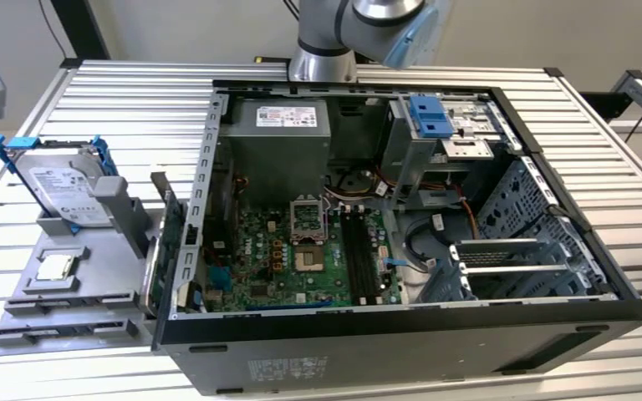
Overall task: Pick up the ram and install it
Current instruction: 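Pick up the ram and move it above insertion slot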
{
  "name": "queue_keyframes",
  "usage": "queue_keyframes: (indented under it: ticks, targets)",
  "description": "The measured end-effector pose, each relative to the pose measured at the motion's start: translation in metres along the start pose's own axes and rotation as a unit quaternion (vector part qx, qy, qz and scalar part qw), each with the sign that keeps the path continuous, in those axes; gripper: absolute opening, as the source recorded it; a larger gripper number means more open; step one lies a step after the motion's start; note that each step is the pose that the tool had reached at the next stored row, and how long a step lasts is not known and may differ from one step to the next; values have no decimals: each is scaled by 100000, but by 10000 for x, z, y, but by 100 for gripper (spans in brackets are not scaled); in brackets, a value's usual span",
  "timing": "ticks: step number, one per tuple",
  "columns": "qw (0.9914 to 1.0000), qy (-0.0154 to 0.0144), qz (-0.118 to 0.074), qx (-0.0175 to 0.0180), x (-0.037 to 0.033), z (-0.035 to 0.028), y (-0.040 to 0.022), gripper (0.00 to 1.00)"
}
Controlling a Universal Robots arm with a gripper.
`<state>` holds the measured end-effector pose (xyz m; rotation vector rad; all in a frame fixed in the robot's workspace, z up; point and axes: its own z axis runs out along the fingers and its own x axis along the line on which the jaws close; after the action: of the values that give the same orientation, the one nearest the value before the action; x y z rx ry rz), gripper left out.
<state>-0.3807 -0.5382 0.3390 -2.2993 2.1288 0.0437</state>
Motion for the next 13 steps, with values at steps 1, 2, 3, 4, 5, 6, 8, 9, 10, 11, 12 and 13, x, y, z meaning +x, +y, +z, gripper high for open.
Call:
queue_keyframes:
  ticks: [1, 2, 3, 4, 5, 6, 8, 9, 10, 11, 12, 13]
  targets:
    - [100000, 9, 1, -4, 0, 12, 0, 100]
    - [100000, 14, 5, 4, 1, 26, -1, 100]
    - [100000, 21, 20, 6, 2, 40, -1, 100]
    - [100000, 30, 55, 10, 2, 56, -1, 100]
    - [100000, 35, 88, 22, 2, 72, -2, 100]
    - [100000, 46, 141, 30, 3, 89, -2, 100]
    - [99999, 108, 518, 67, 5, 124, -3, 100]
    - [99997, 143, 754, 100, 5, 143, -3, 100]
    - [99995, 176, 991, 134, 6, 159, -3, 100]
    - [99992, 202, 1223, 177, 7, 176, -3, 100]
    - [99990, 212, 1407, 240, 9, 195, -3, 100]
    - [99988, 214, 1481, 317, 9, 213, -3, 100]
